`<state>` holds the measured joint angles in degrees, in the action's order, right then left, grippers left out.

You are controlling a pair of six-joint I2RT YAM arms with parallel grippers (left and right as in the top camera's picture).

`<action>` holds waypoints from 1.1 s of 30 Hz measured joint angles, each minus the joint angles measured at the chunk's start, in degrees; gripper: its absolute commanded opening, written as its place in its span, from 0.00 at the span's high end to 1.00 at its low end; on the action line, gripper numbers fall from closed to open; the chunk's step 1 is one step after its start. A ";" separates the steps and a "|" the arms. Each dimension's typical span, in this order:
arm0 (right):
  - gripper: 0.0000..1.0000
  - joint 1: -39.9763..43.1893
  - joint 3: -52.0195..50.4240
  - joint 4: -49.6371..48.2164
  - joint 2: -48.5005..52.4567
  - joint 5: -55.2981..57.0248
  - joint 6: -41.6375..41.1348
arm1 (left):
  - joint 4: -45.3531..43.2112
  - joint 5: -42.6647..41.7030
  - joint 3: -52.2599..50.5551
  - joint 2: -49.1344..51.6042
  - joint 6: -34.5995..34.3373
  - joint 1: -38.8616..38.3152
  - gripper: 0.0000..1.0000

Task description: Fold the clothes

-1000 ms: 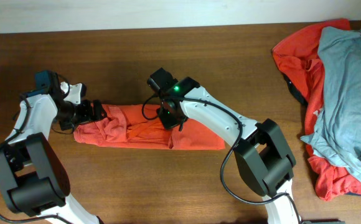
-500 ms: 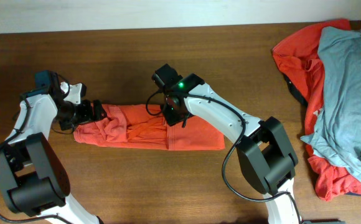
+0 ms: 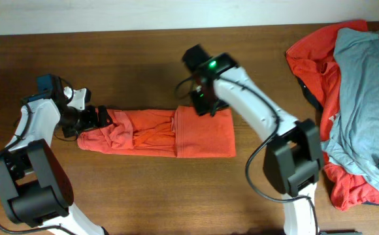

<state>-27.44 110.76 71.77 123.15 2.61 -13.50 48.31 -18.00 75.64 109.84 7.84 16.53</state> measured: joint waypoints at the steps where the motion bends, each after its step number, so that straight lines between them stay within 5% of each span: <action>1: 0.51 0.90 0.13 0.70 0.00 0.11 0.00 | -0.33 0.02 0.00 0.00 0.00 0.00 0.01; 24: 0.52 5.97 0.15 5.42 0.00 1.03 -0.02 | -5.81 2.93 0.55 5.16 0.09 -2.10 0.02; 25: 0.52 5.97 0.15 5.44 0.00 1.03 -0.02 | -5.75 3.23 0.61 5.16 0.07 -2.62 0.23; 30: 0.52 5.97 0.15 5.44 0.00 1.03 -0.02 | -5.49 3.37 0.66 5.84 0.57 -4.98 0.81; 33: 0.52 5.97 0.15 5.46 0.00 1.03 -0.02 | -4.44 3.15 0.63 6.45 0.68 -5.31 1.00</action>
<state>-21.47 110.91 77.23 123.15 3.64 -13.52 43.88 -14.85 76.27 116.29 8.51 11.22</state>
